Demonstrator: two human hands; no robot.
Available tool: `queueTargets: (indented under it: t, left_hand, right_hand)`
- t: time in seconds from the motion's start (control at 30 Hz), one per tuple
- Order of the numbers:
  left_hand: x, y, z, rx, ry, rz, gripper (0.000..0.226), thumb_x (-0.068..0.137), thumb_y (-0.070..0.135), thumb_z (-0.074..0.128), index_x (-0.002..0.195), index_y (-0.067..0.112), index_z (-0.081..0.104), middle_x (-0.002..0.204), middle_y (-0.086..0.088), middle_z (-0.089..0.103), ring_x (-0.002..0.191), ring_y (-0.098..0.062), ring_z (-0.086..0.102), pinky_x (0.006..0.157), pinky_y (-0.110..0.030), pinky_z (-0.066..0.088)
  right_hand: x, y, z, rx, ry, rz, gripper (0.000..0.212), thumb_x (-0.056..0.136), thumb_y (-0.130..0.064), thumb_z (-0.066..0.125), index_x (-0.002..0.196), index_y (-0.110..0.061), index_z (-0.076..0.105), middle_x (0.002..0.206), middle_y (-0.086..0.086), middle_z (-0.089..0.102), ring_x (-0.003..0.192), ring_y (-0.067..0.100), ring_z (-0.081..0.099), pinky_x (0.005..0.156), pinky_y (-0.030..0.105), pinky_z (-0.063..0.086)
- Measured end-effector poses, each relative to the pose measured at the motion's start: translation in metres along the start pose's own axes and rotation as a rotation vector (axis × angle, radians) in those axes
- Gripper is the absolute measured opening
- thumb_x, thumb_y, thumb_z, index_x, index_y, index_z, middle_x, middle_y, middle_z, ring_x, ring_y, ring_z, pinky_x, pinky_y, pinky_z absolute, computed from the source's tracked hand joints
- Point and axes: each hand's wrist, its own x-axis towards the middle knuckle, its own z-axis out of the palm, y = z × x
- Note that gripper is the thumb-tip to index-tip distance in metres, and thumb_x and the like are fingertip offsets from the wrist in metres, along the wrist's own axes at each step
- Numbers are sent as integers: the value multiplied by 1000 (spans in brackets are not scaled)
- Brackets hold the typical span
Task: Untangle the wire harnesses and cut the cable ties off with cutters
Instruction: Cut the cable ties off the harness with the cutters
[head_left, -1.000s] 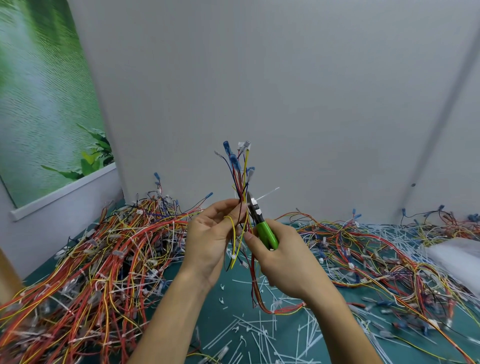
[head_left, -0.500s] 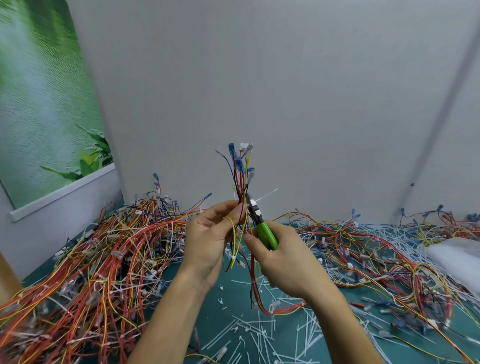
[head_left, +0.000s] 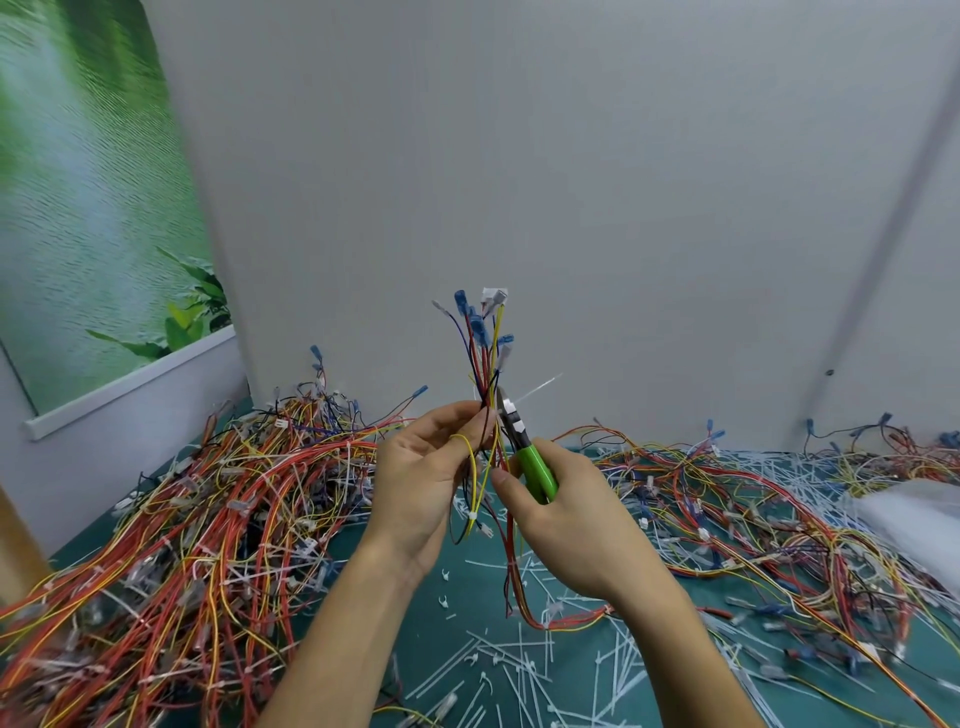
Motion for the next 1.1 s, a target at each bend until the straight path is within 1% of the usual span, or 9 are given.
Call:
queueTargets:
  t: [0.13,0.27,0.33,0.43,0.5,0.6,0.73,0.9,1.1]
  left_hand:
    - [0,-2,1,29,-3,10,19,76,18,77,94,13,78,90,-6,77,77,-10,71,64,-18,55]
    - [1,-6,2,56,24,-2,15,83,14,74,98,10,74,85,-5,75,74,-11,67,63,-20,55]
    - [1,-7,3,62,35,2,17,82,15,75,98,9,73,84,-4,75,73,-11,65,64,-20,55]
    - [1,-8,2,75,45,19,16,83,14,74,98,8,73,82,-3,75,73,-12,64,65,-22,56]
    - [1,-9,0,80,46,25,11,87,9,73,98,8,73,85,-5,75,78,-15,63,68,-26,54]
    - [1,-9,1,90,39,37,14,86,11,73,100,8,73,87,-6,74,81,-18,62,68,-28,51]
    - [1,-9,3,86,45,50,13,85,12,73,98,8,74,87,-5,75,81,-18,62,68,-29,51]
    - [2,-10,1,111,61,54,8,87,11,74,94,12,77,87,-7,76,82,-19,63,69,-26,54]
    - [1,-9,1,102,44,56,13,82,16,76,94,13,77,85,-5,76,75,-13,63,60,-20,53]
  right_hand:
    - [0,0,-1,-6,-16,3,29,98,-43,61,83,-19,56,66,-3,52,56,9,43,52,22,36]
    - [0,-1,0,38,-59,30,29,97,-46,61,81,-23,54,61,-19,54,54,5,44,53,17,36]
    - [0,-2,2,60,-83,38,29,97,-46,61,82,-23,53,60,-21,52,53,6,43,52,18,35]
    - [0,-2,3,87,-118,62,28,98,-48,60,87,-22,56,58,-18,51,55,10,48,60,40,55]
    - [-1,-2,3,73,-101,69,28,99,-44,59,86,-20,56,58,-13,51,55,18,52,64,50,58]
    - [-1,-2,1,52,-72,68,27,100,-41,59,83,-20,56,58,-11,52,54,20,51,61,51,57]
    - [-1,-4,1,68,-54,79,34,99,-43,61,81,-15,54,60,-3,47,65,37,57,62,55,56]
    - [-2,-7,4,61,-74,82,35,98,-46,59,83,-14,52,64,-2,50,68,36,62,67,55,58]
    - [-2,-6,3,34,-64,86,36,100,-44,58,86,-11,54,66,3,50,68,38,60,65,55,57]
